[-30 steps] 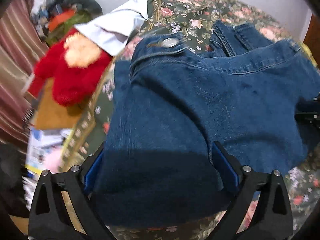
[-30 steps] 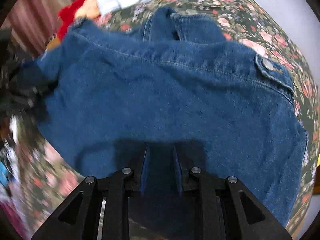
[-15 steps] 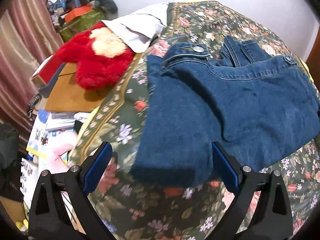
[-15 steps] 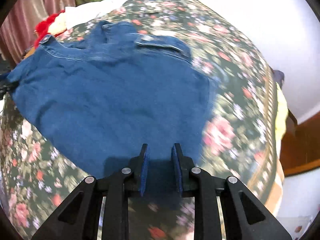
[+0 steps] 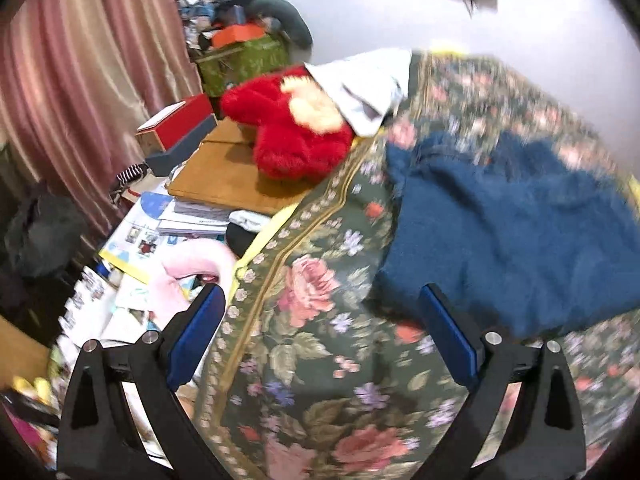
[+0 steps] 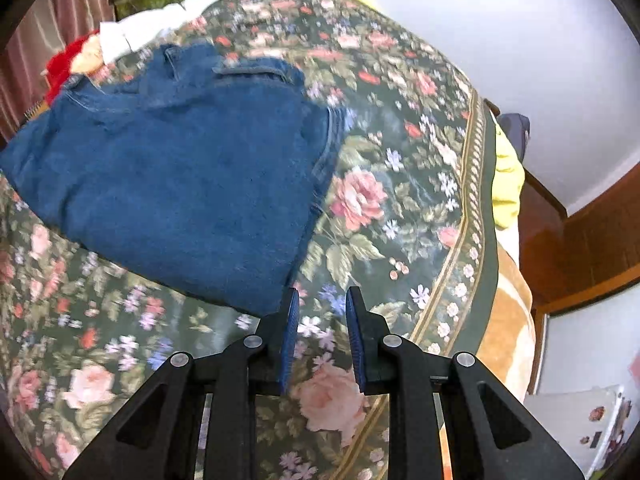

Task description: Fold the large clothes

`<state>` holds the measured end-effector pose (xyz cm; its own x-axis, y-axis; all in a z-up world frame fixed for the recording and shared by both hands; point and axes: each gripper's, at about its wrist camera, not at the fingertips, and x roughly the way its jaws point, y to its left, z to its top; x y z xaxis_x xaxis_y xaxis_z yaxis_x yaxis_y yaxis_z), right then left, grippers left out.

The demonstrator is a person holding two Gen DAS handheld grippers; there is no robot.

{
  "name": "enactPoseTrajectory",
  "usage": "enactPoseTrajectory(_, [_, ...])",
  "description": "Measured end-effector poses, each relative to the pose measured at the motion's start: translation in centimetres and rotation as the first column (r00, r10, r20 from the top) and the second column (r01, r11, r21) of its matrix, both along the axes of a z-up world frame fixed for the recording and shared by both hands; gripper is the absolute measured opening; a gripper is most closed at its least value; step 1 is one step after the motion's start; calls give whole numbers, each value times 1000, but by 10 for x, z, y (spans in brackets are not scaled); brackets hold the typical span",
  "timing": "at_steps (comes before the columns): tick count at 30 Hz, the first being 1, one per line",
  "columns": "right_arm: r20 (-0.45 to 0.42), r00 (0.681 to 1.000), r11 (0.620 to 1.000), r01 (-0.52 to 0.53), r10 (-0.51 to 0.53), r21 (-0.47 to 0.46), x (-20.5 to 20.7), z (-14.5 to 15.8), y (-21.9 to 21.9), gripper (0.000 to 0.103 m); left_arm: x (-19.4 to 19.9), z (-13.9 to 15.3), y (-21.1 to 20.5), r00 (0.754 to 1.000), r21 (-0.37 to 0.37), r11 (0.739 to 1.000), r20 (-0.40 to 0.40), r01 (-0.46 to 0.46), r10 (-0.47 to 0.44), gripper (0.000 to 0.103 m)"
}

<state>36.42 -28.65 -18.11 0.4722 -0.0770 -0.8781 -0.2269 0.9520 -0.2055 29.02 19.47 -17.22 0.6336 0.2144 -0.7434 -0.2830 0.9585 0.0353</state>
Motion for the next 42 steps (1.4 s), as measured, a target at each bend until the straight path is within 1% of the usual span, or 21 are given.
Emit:
enactPoseTrajectory(3, [43,999,997,-19,16,77,-1,20,11,19,-5,6,-7,999,-100,995,48,-5,10,99])
enactPoseTrajectory(5, [76,997,987,-39,27,158,2,36,24,19,-3,3,-15,998,-194,981,57,5,6,99])
enactPoseTrajectory(6, [87,996,980,-48,32,194,2,42,31,19,0,-3,-19,998,-250,968,56,8,6,99])
enactPoseTrajectory(8, [95,995,967,-66,44,248,5,49,46,19,5,-13,-28,999,-319,948,42,10,4,99])
enactPoseTrajectory(10, [81,994,949,-98,77,299,12,50,66,19,13,-33,-35,1000,-407,913,14,1,5,99])
enactPoseTrajectory(11, [67,993,943,-114,98,313,15,47,76,19,17,-42,-37,1000,-446,895,-1,-9,9,99])
enactPoseTrajectory(12, [54,992,940,-125,113,317,18,44,84,19,22,-54,-40,1000,-496,868,-19,-21,13,99])
enactPoseTrajectory(16, [-6,984,944,-168,177,284,35,15,127,19,41,-85,-43,998,-637,770,-57,-41,7,93])
enactPoseTrajectory(22, [-97,962,942,-225,255,247,62,-36,168,19,69,-92,-34,999,-730,683,42,24,9,93])
enactPoseTrajectory(25, [-170,951,946,-215,259,241,74,-67,176,19,81,-91,-21,996,-756,653,86,42,36,92])
enactPoseTrajectory(27, [-170,951,945,-211,258,251,76,-79,176,19,86,-90,-17,993,-747,664,99,32,63,83])
enactPoseTrajectory(29, [-142,954,937,-219,265,272,74,-81,173,19,94,-89,-14,992,-712,702,73,-23,106,52])
enactPoseTrajectory(30, [-140,954,935,-219,266,279,74,-80,173,19,97,-91,-12,991,-705,707,61,-43,121,46])
enactPoseTrajectory(32, [-146,953,932,-213,264,292,74,-80,172,19,101,-91,-7,990,-718,695,56,-51,131,41])
enactPoseTrajectory(33, [-155,953,930,-206,261,303,75,-79,171,19,100,-86,-9,990,-703,709,60,-51,131,40])
enactPoseTrajectory(34, [-166,953,930,-195,255,311,76,-78,170,19,97,-81,-11,990,-680,732,70,-45,125,35])
enactPoseTrajectory(36, [-203,952,932,-153,227,328,78,-73,170,19,86,-62,-24,990,-597,802,105,-12,93,31])
enactPoseTrajectory(38, [-238,946,922,-120,218,367,78,-67,171,19,76,-43,-34,987,-541,841,145,21,68,30])
enactPoseTrajectory(40, [-268,933,883,-97,242,460,77,-59,176,19,62,-27,-41,980,-505,861,193,56,49,29])
enactPoseTrajectory(41, [-271,927,859,-91,257,504,75,-54,181,19,54,-18,-45,977,-473,878,211,69,37,29])
enactPoseTrajectory(42, [-270,926,851,-94,266,516,72,-50,187,19,47,-9,-49,974,-438,896,225,75,29,29])
